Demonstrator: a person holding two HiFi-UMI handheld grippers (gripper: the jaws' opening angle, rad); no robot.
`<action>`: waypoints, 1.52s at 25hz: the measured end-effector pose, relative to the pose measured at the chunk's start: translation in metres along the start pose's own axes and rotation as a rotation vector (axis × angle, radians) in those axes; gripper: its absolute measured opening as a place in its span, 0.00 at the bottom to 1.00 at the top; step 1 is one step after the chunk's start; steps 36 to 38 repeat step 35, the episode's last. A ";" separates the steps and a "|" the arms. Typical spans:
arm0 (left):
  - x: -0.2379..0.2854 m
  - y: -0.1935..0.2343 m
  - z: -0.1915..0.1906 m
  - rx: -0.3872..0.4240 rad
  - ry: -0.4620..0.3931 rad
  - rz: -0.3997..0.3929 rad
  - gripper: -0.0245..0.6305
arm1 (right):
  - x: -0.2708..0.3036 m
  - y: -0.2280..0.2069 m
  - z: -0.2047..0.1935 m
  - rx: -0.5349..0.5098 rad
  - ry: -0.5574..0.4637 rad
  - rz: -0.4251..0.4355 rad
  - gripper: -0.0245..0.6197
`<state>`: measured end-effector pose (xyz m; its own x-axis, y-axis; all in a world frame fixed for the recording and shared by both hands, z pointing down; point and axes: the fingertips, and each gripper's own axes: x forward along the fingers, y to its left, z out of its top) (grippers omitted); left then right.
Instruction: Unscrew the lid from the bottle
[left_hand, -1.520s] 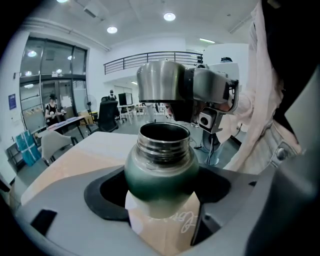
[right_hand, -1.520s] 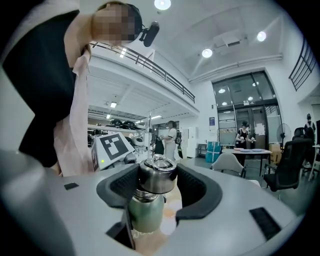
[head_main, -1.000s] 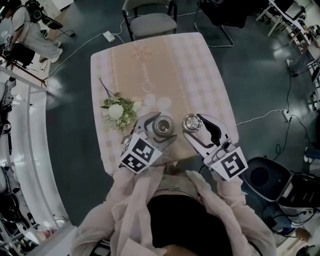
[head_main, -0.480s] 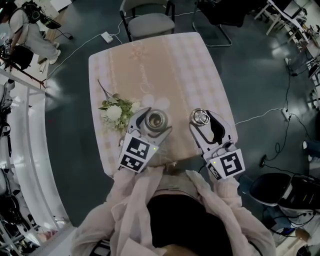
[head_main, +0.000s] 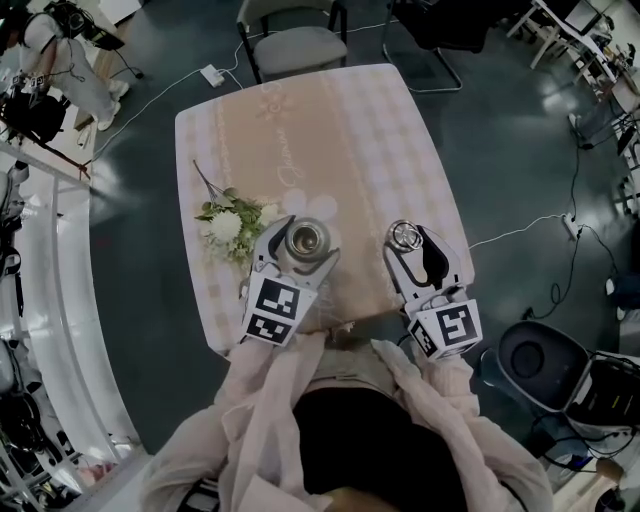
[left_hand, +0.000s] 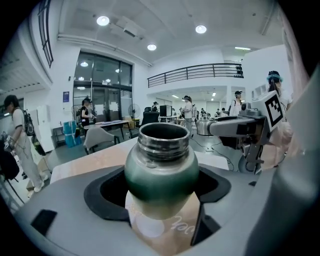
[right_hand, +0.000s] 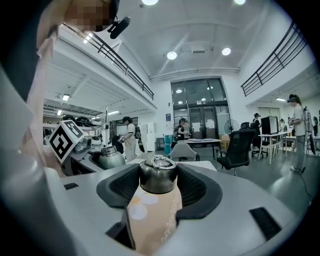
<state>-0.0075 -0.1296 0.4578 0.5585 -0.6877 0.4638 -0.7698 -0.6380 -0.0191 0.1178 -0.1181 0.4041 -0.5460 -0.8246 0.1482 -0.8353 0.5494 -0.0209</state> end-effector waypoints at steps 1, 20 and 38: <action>0.000 -0.001 0.001 -0.004 -0.002 -0.001 0.65 | 0.000 -0.001 -0.001 0.005 0.003 -0.005 0.43; -0.003 -0.016 -0.010 0.025 0.030 -0.015 0.65 | -0.007 0.005 -0.012 0.004 0.027 -0.023 0.43; 0.005 -0.023 -0.008 0.036 0.034 -0.025 0.65 | -0.012 -0.006 -0.012 -0.010 0.026 -0.032 0.43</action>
